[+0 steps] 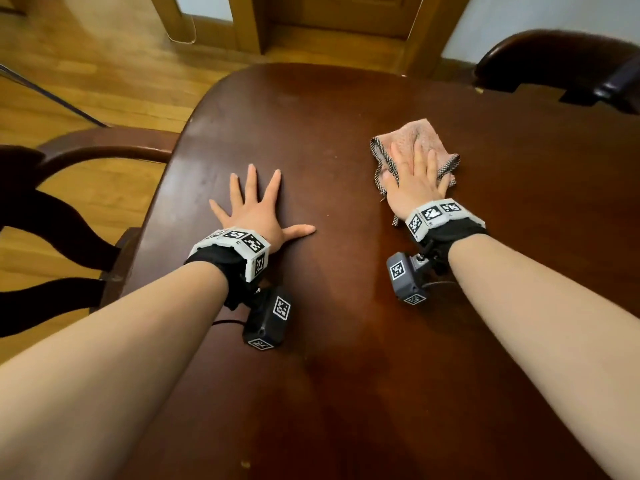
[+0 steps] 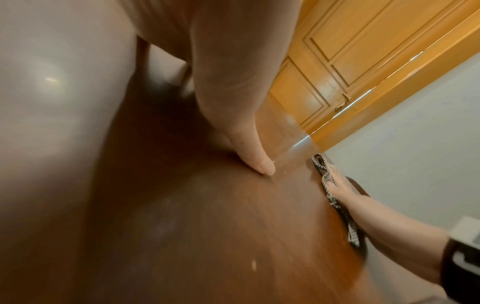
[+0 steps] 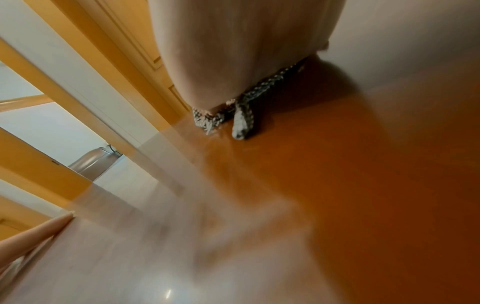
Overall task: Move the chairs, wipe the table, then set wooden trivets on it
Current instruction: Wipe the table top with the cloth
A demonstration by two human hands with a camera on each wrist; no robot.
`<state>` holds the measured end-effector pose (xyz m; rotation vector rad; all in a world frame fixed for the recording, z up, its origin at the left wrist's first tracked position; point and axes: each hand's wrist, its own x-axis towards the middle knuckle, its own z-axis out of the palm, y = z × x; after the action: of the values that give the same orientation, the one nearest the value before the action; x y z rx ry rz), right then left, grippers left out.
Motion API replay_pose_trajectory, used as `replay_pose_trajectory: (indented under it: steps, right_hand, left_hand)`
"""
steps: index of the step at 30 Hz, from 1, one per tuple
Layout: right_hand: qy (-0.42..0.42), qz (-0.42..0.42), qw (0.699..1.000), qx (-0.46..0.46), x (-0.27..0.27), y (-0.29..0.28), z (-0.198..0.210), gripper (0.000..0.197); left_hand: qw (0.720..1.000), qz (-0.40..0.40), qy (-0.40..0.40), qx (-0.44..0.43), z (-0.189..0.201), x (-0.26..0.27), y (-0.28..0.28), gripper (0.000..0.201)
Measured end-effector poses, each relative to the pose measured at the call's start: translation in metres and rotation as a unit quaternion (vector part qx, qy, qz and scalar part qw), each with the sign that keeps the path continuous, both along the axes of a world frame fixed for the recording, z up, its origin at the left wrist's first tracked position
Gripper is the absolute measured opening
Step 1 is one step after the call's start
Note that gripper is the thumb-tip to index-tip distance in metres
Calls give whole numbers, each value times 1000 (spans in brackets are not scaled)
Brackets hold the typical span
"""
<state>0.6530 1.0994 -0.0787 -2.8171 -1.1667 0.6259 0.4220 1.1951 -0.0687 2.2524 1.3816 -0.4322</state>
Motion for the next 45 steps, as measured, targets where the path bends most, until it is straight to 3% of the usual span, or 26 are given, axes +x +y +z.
replay_pose_trajectory:
  steps: [3,6,11,13,17,20,23,27,30,32,34,36,40,45]
  right_hand:
    - [7,-17,1000,5,22,40,1,56]
    - [6,-8,1000,15,6,65,2,57]
    - [39,171,984,16,-51,29,6,56]
    - [32,194,980,10,-47,1,6,55]
    - [22,73,997,-11,13,3,9,57]
    - [20,-8,999,-28,52,49,12,58]
    - [17,-18,1000,-15,52,109,10,58]
    - [28,114,993,7,-11,153,9,58]
    - [45,226,973,0,-60,130,9,57]
    - [49,275,960,-11,-62,98,10,56]
    - [42,263,964,-16,-39,69,12,57]
    - [29,188,982,-22,-10,57,12,58]
    - [21,57,998,-34,14,105,16,59]
    - [22,151,988,5,-53,184,9,63]
  left_hand:
    - [999,-21,8,44,-12,14,13,94]
    - [997,-20,-10,71,-20,14,11,87]
    - [998,-25,-5,55,-14,12,16,89]
    - [999,-26,6,40,-8,7,24,94]
    - [999,11,35,19,-1,-7,37,103]
    - [999,10,34,19,-2,-6,36,101]
    - [999,14,24,33,-7,-6,36,98]
    - [999,24,4,35,-8,-8,37,98]
    - [999,23,-3,22,-1,-8,37,100]
    - [1000,30,-4,5,7,-14,41,103]
    - [999,52,-4,-9,13,-23,45,107]
    - [998,67,-1,-6,14,-32,47,109]
    - [997,73,-6,1,12,-34,46,110]
    - [997,79,-11,-5,10,-34,47,110]
